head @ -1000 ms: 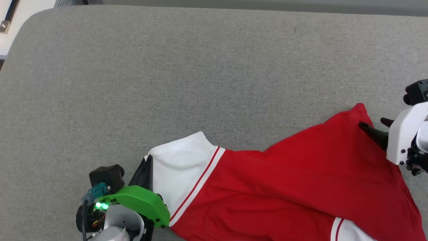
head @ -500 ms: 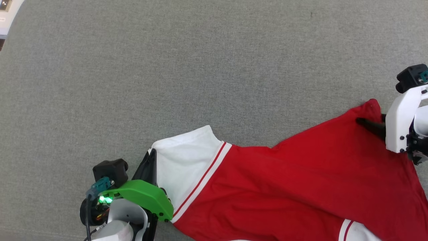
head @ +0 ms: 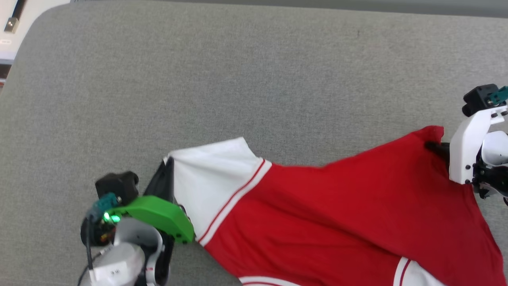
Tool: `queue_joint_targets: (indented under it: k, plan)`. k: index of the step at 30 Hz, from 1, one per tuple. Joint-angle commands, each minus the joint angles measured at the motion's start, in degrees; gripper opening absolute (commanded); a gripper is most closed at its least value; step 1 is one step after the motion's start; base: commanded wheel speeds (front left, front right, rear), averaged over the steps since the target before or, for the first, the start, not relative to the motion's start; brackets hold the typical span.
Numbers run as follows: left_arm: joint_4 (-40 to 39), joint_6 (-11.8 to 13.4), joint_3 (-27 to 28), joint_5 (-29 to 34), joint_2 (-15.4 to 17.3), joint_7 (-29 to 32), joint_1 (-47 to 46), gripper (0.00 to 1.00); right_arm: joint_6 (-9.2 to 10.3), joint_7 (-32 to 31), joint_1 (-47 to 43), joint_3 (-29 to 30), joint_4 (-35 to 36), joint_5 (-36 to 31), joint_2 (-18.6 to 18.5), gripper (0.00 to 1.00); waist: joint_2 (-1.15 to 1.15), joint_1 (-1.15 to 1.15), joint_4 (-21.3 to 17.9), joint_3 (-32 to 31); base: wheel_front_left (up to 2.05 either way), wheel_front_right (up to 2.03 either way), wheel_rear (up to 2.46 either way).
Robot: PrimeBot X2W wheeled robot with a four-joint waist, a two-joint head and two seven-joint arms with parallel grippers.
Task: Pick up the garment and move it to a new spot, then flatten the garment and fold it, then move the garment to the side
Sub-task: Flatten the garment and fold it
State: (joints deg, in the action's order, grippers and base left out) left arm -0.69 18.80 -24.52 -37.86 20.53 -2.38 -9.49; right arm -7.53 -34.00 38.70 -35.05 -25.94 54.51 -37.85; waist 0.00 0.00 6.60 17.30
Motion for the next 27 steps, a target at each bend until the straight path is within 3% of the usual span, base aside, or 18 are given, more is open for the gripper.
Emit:
queue_joint_targets:
  k: [1,12,27]
  plan:
    - [0.33,-0.55,0.83,0.49,1.09,0.0,-2.95,0.0,0.04,1.45,1.28,0.2,-1.02,-0.71,0.54,0.0,0.0,0.0,-1.14,-2.36,0.0,0.0,0.0]
    - [8.48,-6.75,3.08,0.59,4.73,3.24,-22.4,0.0,0.04,10.07,10.32,3.37,-8.76,-5.87,5.59,0.0,0.0,0.0,-4.94,-6.56,0.0,0.0,0.0]
    - [31.47,-10.27,4.23,6.07,2.86,-0.28,-62.14,0.0,0.04,25.07,38.34,11.52,-22.79,-16.05,14.17,0.0,0.0,0.0,-8.51,0.96,0.0,0.0,0.0]
